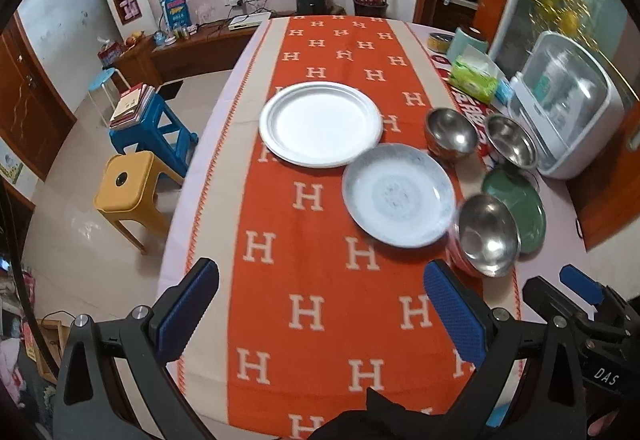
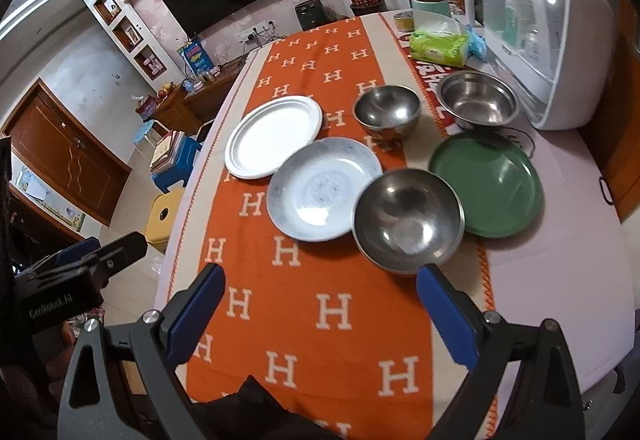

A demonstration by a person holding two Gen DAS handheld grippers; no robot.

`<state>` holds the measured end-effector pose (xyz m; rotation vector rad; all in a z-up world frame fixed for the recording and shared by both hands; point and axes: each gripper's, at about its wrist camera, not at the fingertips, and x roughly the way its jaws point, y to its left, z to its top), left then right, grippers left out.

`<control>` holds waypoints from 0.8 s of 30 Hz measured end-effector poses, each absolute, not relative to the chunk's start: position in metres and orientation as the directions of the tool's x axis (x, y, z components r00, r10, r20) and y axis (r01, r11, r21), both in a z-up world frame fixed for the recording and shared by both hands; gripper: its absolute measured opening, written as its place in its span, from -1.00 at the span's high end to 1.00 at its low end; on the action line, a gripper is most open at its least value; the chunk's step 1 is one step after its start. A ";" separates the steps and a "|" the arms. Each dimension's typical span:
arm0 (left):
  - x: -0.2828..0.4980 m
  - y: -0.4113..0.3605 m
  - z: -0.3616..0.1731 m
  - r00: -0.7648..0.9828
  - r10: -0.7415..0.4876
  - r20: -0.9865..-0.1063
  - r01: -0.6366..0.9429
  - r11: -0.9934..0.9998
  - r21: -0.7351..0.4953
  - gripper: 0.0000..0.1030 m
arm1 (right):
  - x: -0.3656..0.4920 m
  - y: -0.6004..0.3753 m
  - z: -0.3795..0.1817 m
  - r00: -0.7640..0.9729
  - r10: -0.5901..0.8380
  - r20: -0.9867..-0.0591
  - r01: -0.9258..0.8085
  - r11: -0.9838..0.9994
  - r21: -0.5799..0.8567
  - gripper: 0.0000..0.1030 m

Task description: Organize plates and bowls

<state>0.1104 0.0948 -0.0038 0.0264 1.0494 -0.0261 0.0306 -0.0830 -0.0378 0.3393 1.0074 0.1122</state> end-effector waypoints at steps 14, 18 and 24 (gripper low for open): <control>0.212 0.149 0.010 0.549 0.033 -0.835 0.076 0.993 0.089 -0.98 | 0.125 -0.043 -0.027 0.594 0.229 -0.771 0.065 0.942 0.330 -0.89; 0.247 0.157 0.002 0.557 0.035 -0.829 0.088 0.991 0.101 -0.98 | 0.156 -0.035 -0.027 0.618 0.208 -0.758 0.070 0.946 0.317 -0.89; 0.294 0.172 -0.023 0.555 0.030 -0.831 0.071 0.994 0.084 -0.98 | 0.206 -0.022 -0.037 0.650 0.169 -0.741 0.064 0.959 0.275 -0.89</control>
